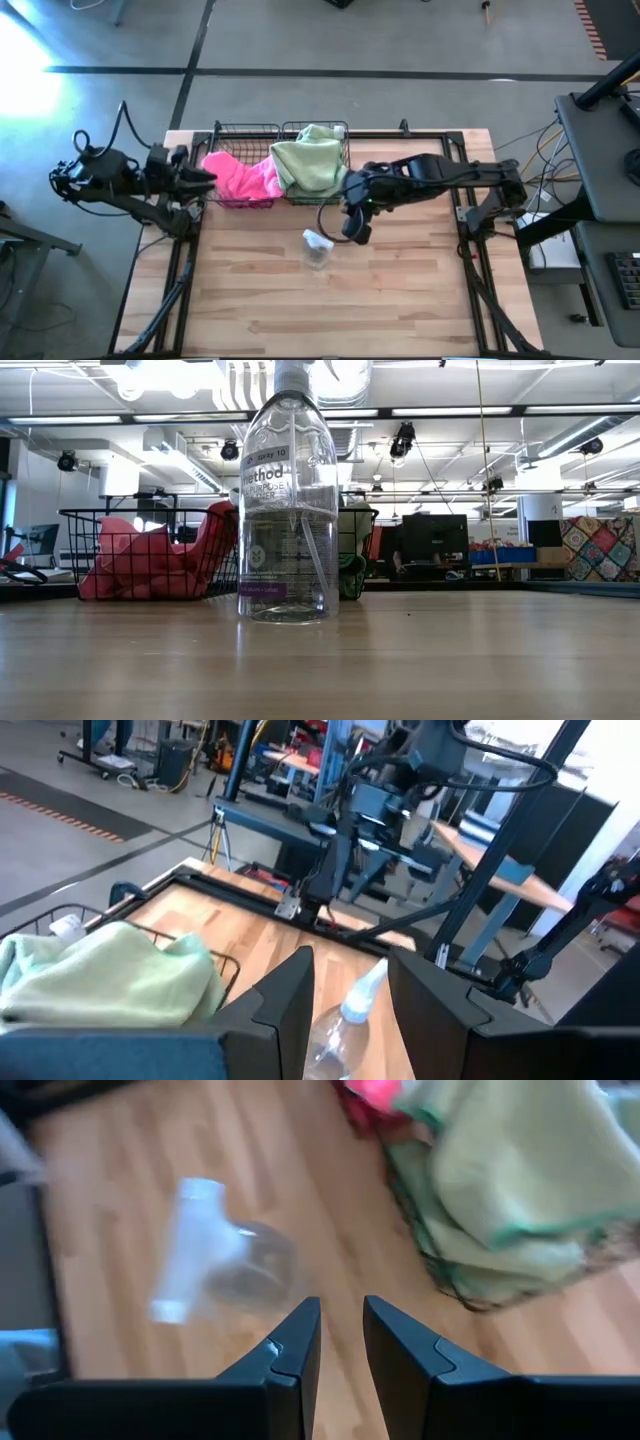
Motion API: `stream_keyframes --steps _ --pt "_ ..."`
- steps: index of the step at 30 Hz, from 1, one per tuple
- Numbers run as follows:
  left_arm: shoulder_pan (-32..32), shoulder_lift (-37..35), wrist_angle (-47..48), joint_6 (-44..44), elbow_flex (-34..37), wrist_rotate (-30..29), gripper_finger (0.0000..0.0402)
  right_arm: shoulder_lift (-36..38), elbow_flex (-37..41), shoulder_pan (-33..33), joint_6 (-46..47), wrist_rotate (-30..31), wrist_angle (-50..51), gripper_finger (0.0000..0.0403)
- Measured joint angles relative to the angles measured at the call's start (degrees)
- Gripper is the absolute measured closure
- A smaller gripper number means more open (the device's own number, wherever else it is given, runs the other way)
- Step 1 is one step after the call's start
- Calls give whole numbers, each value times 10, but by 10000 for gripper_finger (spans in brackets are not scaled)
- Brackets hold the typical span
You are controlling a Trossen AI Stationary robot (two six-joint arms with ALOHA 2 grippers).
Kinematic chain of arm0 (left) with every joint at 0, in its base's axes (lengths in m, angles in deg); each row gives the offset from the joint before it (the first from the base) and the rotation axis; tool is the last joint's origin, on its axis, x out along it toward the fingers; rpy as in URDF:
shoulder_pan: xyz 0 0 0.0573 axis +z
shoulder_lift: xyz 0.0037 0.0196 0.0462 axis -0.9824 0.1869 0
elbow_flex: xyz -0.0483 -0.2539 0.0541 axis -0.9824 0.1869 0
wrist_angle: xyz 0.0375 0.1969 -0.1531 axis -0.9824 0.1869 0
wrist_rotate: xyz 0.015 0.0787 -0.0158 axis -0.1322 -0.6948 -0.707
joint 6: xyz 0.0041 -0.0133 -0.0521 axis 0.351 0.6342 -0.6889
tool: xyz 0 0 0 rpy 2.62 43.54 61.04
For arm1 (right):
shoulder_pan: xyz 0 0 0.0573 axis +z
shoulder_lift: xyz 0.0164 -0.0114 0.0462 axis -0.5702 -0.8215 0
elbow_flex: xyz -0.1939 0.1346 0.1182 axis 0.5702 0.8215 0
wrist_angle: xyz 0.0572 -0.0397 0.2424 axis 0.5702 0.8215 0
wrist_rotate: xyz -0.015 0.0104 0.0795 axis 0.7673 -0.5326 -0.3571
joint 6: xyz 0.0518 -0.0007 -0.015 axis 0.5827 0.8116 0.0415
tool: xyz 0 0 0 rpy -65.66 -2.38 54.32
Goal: Sort microfiber towel by color & place in baskets
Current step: Return to Home Position
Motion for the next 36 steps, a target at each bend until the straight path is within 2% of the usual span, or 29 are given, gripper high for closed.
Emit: stream_keyframes --steps 4,8,11,16,21,25,36 --pt "0 -2 -23 -8 0 19 286 0 -25 18 -27 -4 -19 330" --pt "0 -1 -36 5 0 111 286 0 -45 36 -68 -6 -54 330" --pt "0 -1 -44 24 0 159 286 0 -57 44 -97 -35 -77 330" --pt "0 -4 -50 43 0 187 286 0 -70 45 -113 -75 -97 330" --pt "0 -14 -52 45 14 217 286 1 -69 47 -110 -75 -93 330" --pt "0 -47 -68 44 56 217 286 2 -68 47 -101 -79 -87 330" --pt "0 -189 -240 42 221 249 286 4 -68 48 -97 -79 -81 330"
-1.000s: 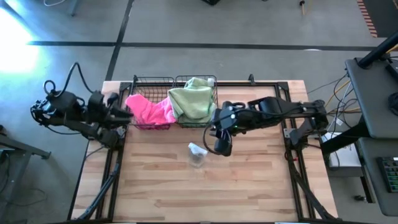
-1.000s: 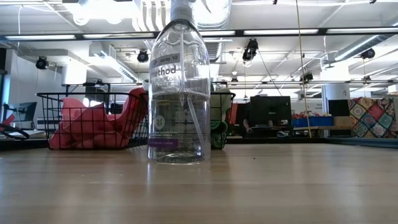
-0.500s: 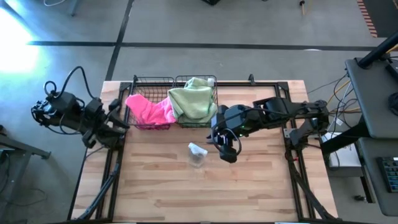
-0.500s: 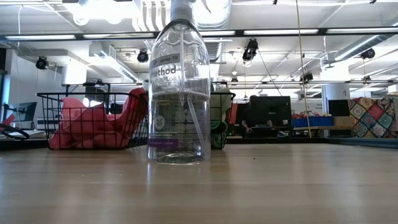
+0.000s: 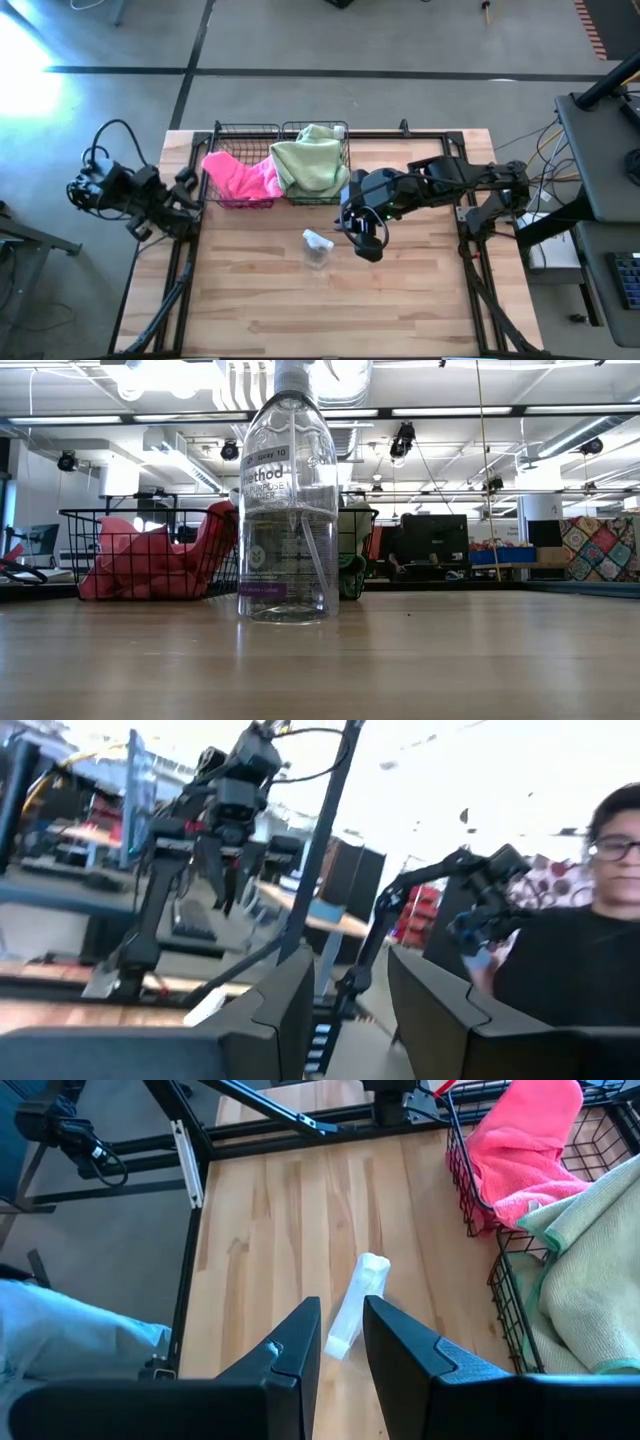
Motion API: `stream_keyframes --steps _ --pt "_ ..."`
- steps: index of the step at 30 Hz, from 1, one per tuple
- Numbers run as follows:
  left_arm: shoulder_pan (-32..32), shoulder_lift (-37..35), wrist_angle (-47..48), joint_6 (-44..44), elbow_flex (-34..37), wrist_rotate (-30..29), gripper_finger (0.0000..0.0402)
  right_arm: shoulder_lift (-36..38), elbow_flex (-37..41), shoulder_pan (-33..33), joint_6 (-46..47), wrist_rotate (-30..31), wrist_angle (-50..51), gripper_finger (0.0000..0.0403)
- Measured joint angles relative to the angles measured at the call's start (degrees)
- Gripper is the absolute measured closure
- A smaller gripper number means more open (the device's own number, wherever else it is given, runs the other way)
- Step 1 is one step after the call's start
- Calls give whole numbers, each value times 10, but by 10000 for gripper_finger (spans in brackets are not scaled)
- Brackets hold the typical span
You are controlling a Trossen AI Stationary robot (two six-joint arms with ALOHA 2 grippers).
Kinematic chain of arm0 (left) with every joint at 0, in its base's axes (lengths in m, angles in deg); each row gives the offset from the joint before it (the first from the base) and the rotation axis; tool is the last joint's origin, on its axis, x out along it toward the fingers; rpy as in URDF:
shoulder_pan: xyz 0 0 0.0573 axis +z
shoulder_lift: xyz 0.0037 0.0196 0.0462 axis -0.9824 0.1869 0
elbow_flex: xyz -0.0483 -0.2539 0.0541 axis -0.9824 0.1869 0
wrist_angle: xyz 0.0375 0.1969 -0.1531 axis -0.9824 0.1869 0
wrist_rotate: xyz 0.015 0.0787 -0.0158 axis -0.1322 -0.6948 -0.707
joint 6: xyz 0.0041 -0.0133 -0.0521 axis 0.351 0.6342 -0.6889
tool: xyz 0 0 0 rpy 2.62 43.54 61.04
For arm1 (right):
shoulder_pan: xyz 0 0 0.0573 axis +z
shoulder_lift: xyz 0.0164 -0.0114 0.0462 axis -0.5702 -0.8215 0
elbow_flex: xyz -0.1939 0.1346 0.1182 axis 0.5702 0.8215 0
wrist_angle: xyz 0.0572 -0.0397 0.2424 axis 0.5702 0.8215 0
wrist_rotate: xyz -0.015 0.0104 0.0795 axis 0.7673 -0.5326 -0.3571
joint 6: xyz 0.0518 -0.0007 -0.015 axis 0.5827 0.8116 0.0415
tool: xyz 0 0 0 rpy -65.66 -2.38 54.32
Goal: Sort microfiber towel by color & place in baskets
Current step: Return to Home Position
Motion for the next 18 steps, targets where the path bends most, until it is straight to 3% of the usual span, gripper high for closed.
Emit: stream_keyframes --steps 18 --pt "0 -61 -124 -13 139 8 286 0 0 0 0 0 -1 330"
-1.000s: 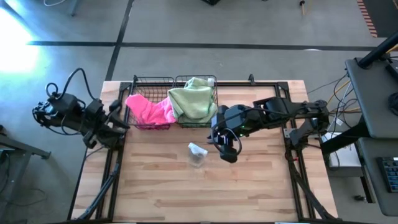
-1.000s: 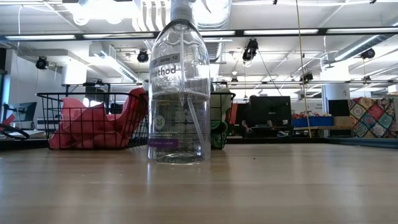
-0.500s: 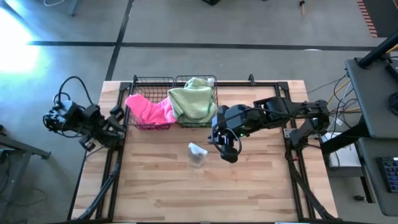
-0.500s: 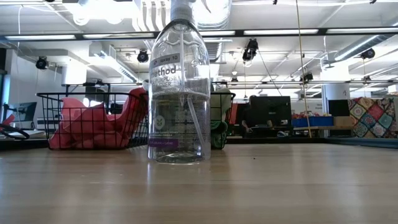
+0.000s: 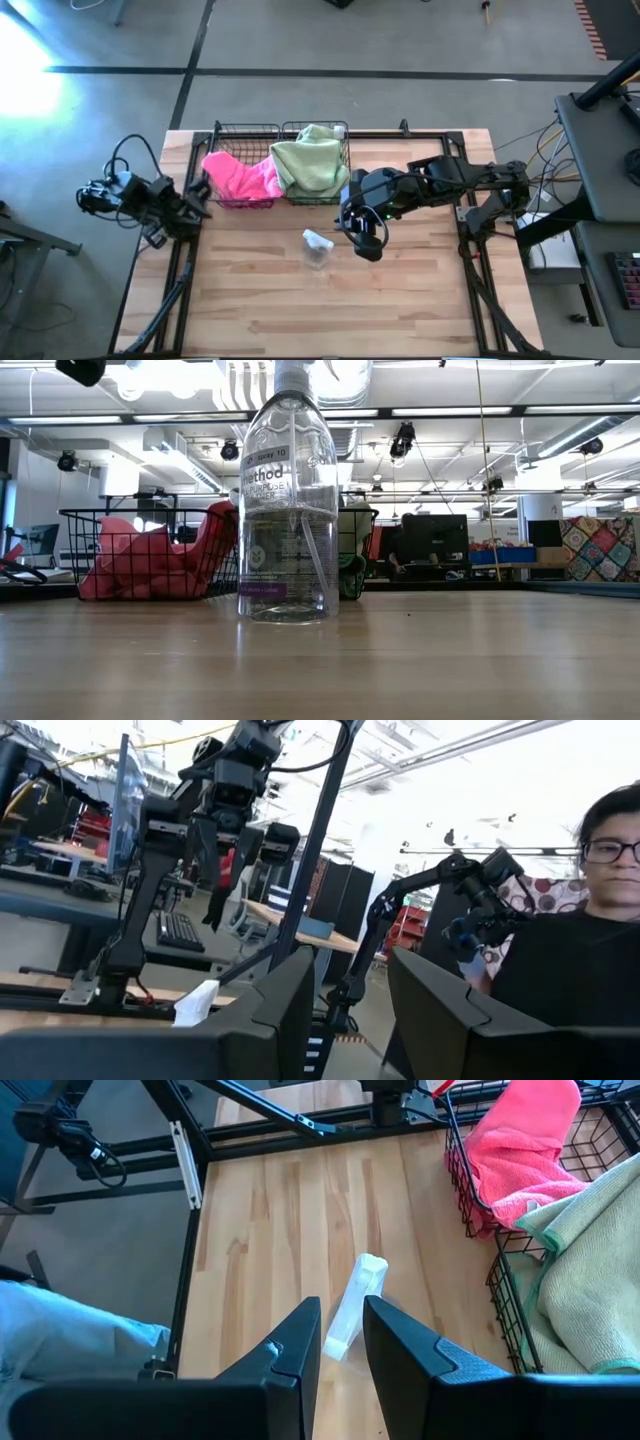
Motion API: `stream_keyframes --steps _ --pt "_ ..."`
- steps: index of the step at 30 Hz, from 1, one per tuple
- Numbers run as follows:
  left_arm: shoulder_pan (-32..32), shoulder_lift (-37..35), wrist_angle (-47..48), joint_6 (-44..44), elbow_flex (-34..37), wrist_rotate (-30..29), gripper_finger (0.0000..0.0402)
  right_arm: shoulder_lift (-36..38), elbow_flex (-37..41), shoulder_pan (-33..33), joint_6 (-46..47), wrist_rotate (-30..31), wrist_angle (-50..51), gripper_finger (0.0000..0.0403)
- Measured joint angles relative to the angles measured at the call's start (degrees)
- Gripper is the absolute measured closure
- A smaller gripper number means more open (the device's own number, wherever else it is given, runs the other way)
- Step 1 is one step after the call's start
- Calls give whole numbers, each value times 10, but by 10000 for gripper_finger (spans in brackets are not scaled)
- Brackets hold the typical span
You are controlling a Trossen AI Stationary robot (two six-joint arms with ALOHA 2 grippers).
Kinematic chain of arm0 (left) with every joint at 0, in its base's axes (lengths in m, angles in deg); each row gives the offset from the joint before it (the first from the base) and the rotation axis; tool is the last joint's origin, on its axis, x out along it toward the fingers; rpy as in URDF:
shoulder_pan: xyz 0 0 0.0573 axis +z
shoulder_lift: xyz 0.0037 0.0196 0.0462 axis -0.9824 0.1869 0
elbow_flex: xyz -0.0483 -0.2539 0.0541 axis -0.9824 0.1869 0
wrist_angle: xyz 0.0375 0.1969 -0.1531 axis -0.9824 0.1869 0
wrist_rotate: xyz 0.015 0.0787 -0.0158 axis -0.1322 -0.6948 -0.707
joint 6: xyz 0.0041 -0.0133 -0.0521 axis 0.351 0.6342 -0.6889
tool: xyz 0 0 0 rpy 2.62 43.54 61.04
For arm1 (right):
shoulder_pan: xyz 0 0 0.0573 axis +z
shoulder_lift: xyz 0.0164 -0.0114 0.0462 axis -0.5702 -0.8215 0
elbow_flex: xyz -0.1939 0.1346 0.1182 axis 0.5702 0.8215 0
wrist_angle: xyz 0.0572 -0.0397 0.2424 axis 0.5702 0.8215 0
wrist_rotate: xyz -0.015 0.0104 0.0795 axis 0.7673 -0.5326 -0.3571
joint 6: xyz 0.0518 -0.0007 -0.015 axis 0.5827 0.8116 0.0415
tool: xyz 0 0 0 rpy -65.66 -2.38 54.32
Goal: Sort microfiber towel by color & place in baskets
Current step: Return to Home Position
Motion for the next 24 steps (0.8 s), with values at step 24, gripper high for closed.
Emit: stream_keyframes --steps 24 --pt "0 -7 -155 0 152 -34 286 0 0 0 -18 -15 0 330"
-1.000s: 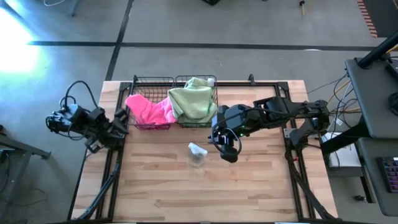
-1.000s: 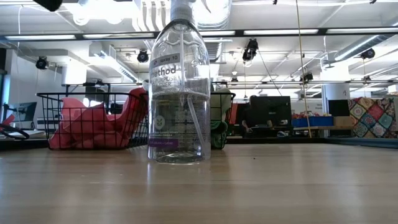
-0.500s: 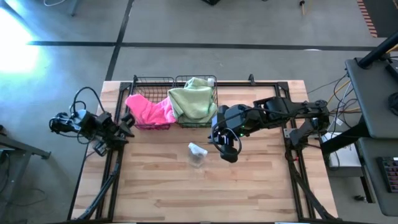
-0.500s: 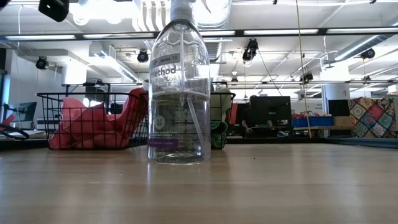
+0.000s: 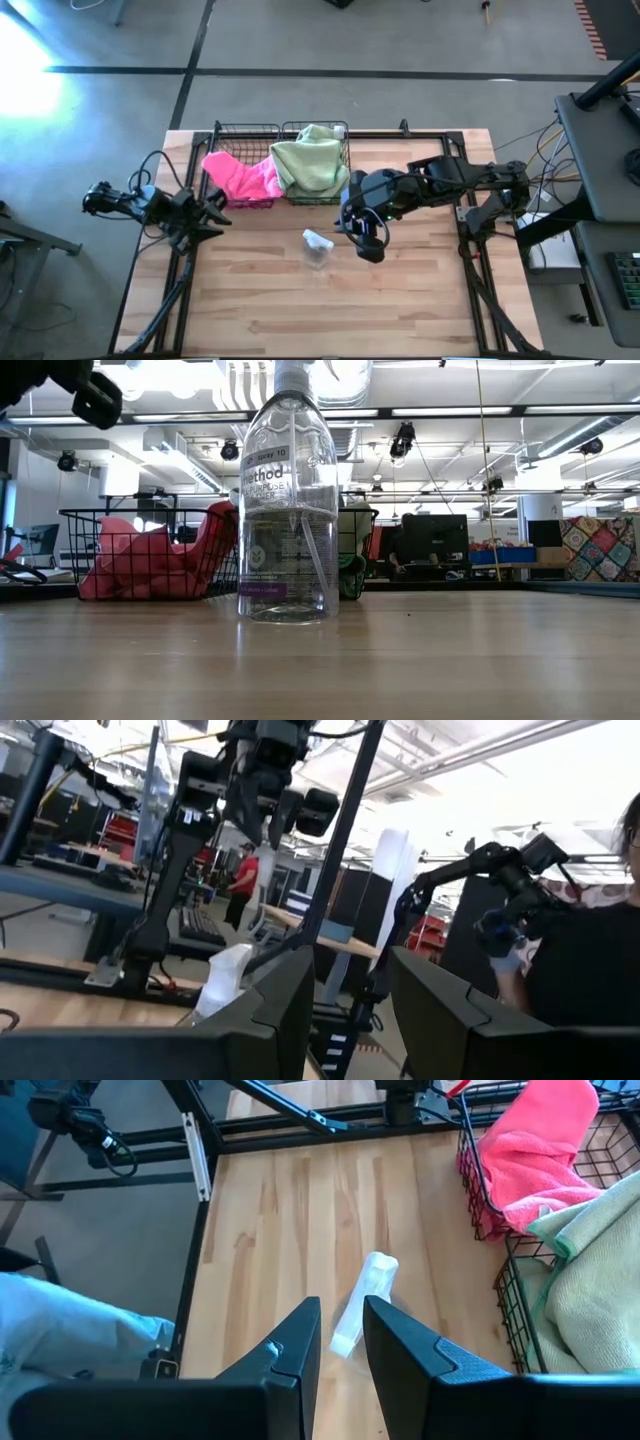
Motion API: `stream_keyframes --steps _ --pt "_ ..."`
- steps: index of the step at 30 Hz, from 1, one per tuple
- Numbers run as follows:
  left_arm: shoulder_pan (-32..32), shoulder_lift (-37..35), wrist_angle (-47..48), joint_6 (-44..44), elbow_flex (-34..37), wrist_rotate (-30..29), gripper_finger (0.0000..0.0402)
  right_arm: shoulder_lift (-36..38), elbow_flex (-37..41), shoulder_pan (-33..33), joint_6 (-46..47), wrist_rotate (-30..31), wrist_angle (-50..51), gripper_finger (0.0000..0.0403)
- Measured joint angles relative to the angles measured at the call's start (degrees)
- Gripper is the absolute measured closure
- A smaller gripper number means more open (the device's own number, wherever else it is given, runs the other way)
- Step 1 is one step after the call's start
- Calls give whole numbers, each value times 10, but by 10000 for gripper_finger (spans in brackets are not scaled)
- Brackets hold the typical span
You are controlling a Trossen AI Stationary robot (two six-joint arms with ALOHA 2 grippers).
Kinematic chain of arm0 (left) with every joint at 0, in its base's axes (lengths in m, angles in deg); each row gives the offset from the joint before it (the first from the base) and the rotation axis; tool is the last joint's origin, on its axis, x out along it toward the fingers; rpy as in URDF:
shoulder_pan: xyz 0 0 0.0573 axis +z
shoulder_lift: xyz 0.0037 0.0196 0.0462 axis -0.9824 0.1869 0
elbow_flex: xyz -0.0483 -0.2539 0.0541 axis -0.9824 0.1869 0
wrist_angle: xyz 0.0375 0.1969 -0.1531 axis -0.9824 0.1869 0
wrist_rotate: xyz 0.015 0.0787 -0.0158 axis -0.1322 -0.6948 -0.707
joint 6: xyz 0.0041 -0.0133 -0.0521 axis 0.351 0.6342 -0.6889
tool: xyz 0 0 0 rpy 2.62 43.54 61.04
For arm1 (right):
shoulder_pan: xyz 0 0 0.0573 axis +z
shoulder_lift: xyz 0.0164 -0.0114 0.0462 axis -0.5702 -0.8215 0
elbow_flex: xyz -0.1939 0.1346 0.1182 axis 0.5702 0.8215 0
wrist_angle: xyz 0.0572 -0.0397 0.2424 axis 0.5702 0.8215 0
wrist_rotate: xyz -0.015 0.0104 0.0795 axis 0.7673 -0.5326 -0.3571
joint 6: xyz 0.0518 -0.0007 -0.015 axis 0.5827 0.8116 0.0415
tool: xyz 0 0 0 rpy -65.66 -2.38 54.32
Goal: Sort microfiber towel by color & place in baskets
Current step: Return to Home Position
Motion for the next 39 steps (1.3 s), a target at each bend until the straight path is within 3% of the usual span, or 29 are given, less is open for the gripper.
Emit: stream_keyframes --steps 10,20,28,31,35,39 --pt "0 -1 -8 19 24 -12 286 0 6 0 -18 -1 0 330" --pt "0 -1 -95 22 82 -18 286 0 20 0 -32 -2 0 330" --pt "0 1 -85 40 85 -19 286 0 21 0 -50 -4 -1 330" --pt "0 1 -59 47 85 -19 286 0 29 0 -71 -45 -24 330" --pt "0 1 -37 46 85 -19 286 0 41 -3 -97 -146 -78 330" --pt "0 1 -37 46 85 -19 286 1 65 -2 -79 -161 -96 330"
